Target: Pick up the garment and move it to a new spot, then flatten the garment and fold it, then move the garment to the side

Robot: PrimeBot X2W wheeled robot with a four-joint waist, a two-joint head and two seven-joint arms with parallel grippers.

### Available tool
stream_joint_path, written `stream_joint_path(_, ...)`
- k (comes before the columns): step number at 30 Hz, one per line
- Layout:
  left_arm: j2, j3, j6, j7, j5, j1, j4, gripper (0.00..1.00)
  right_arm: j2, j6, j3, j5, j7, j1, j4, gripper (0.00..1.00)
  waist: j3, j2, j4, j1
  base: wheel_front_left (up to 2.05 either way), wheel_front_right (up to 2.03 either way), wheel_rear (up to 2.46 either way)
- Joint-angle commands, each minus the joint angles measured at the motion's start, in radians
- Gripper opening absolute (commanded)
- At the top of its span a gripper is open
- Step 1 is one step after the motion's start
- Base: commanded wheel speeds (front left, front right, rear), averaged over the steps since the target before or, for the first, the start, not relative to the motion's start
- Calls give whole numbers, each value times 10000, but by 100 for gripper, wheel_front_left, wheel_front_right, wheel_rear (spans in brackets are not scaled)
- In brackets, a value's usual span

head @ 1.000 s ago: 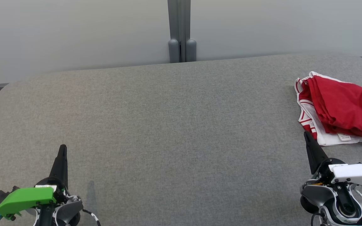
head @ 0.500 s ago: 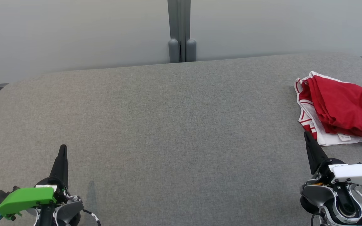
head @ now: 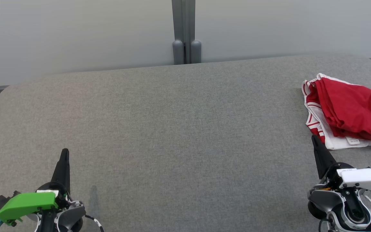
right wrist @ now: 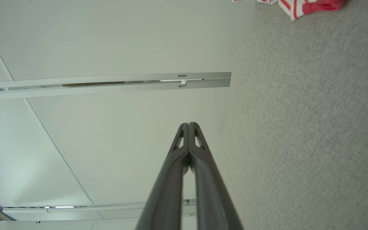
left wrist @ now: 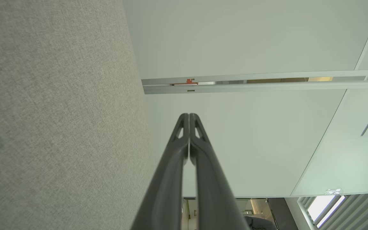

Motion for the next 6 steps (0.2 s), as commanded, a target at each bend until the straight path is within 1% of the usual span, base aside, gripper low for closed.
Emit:
stream_joint_path(1, 14, 49, -62, 11, 49, -144, 16, 0, 3, 6, -27, -32, 53, 41, 19, 0, 0, 0, 0, 0, 0, 0, 0)
stream_joint_path(6, 6, 59, -62, 21, 56, -145, 17, 0, 9, 7, -36, -45, 48, 40, 20, 0, 0, 0, 0, 0, 0, 0, 0)
